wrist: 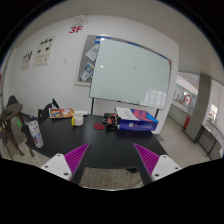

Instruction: Pour water

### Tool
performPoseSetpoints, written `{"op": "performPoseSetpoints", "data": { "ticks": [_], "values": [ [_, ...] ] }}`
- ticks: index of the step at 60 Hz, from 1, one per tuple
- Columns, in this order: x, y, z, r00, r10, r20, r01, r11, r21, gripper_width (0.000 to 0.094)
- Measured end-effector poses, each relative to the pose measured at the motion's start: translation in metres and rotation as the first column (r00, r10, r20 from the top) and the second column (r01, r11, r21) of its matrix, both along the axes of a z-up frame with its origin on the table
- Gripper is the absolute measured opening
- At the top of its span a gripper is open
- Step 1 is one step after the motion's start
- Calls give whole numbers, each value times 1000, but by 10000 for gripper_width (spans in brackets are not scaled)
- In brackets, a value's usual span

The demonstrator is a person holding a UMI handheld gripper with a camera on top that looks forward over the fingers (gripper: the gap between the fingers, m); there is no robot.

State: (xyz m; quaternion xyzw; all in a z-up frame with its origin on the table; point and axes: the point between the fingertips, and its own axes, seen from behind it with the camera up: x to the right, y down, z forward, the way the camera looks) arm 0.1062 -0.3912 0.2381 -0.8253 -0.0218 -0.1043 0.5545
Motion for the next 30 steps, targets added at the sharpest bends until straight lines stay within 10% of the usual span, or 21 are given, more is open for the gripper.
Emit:
{"op": "performPoseSetpoints", "data": {
  "ticks": [30],
  "values": [
    [-156, -33, -147, 998, -36, -46, 28, 986, -165, 845]
  ]
}}
